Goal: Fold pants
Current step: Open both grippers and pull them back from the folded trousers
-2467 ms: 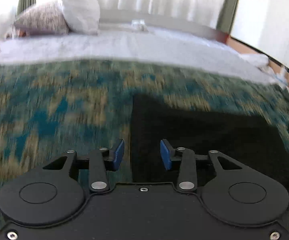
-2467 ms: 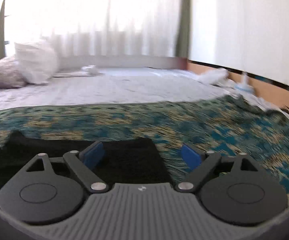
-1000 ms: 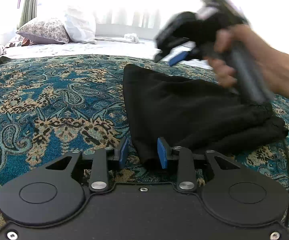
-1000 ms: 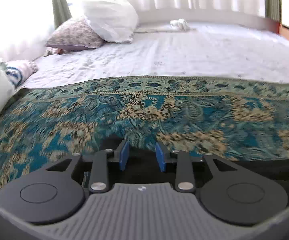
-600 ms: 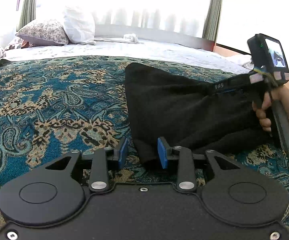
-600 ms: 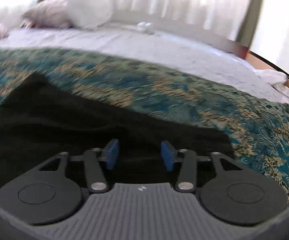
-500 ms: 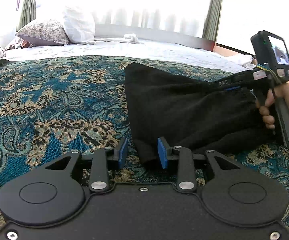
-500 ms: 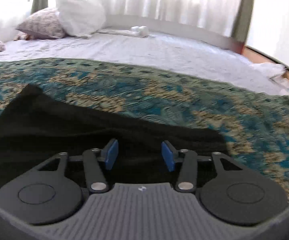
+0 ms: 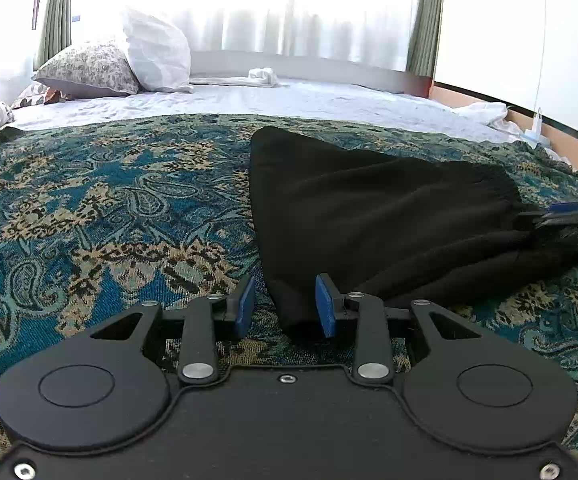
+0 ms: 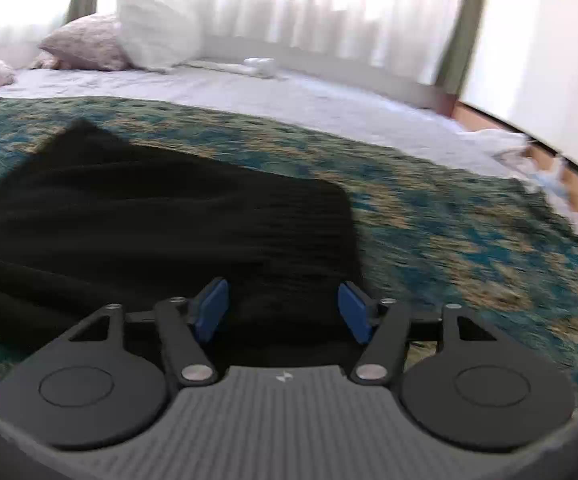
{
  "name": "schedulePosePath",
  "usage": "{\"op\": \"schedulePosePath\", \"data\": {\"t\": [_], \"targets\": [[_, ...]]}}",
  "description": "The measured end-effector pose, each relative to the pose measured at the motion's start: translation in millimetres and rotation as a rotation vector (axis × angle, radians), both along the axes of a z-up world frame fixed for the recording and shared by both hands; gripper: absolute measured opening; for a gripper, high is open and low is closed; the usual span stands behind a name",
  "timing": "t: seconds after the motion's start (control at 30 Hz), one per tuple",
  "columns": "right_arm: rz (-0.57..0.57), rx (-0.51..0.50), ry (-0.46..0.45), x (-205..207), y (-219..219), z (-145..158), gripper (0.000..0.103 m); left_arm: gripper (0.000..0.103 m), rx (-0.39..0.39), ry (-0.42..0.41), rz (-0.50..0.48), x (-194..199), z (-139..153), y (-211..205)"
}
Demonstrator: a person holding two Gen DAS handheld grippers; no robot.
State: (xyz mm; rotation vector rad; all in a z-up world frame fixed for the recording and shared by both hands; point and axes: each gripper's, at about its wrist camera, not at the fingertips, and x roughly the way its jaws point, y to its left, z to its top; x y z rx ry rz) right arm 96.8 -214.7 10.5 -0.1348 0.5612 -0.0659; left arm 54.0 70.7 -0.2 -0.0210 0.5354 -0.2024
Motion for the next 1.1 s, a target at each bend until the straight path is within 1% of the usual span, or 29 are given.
{"op": "schedulePosePath", "data": {"t": [0.07,0.1,0.17,0.23,0.27,0.3,0.37,0.4,0.43,0.5,0.57,0.63,0.73,0.83,0.9,0.93,1.0,1.1], "targets": [[-0.007,0.078,-0.029,-13.9,-9.4,9.8,0.076,0.033,0.007,-0.003,0.007,-1.3,1.4,-1.0],[-0.009,0.099,-0.046,-20.6,-11.0,12.6,0.076,0.035,0.017,-0.002,0.013,-1.8,3.3,-2.0],[-0.005,0.129,-0.069,-35.2,-10.6,15.7,0.076,0.045,0.056,-0.002,0.037,-3.5,9.6,-6.3],[0.013,0.150,-0.081,-49.3,-7.3,14.8,0.077,0.050,0.082,-0.007,0.061,-8.7,17.3,-10.7],[0.021,0.159,-0.085,-56.5,-4.2,13.0,0.079,0.054,0.072,-0.008,0.063,-11.8,20.7,-11.4],[0.029,0.168,-0.088,-63.5,-1.5,10.6,0.079,0.056,0.045,-0.009,0.057,-17.0,24.8,-12.1],[0.051,0.187,-0.087,-76.5,5.4,5.8,0.083,0.072,-0.017,-0.014,0.024,-27.5,33.1,-14.1],[0.057,0.193,-0.087,-81.5,9.0,3.3,0.084,0.076,-0.035,-0.021,0.009,-33.3,36.6,-17.7],[0.064,0.196,-0.087,-85.4,12.1,1.1,0.086,0.081,-0.039,-0.028,0.002,-38.1,39.2,-21.9],[0.076,0.197,-0.084,-91.5,17.8,-3.9,0.088,0.084,-0.025,-0.038,-0.006,-46.5,42.0,-32.8],[0.082,0.197,-0.079,-93.1,21.1,-8.0,0.089,0.090,0.008,-0.040,-0.004,-51.4,40.4,-45.0],[0.084,0.205,-0.068,-93.5,22.9,-12.1,0.090,0.092,0.044,-0.037,0.010,-53.6,34.4,-56.2],[0.073,0.209,-0.055,-92.2,24.8,-19.1,0.093,0.095,0.075,-0.007,0.034,-54.9,23.0,-64.4],[0.060,0.197,-0.039,-89.8,26.4,-27.1,0.098,0.096,0.071,0.046,0.046,-53.0,12.8,-67.5],[0.067,0.185,-0.047,-90.5,28.2,-31.1,0.101,0.099,0.059,0.079,0.058,-48.7,6.6,-66.7],[0.072,0.168,-0.051,-90.9,30.1,-32.4,0.101,0.103,0.061,0.079,0.068,-48.1,5.2,-67.9],[0.078,0.151,-0.050,-90.4,32.4,-34.4,0.102,0.103,0.075,0.075,0.086,-47.1,3.0,-68.6],[0.083,0.166,-0.043,-88.6,31.2,-36.8,0.103,0.103,0.096,0.075,0.108,-45.5,0.3,-72.3]]}}
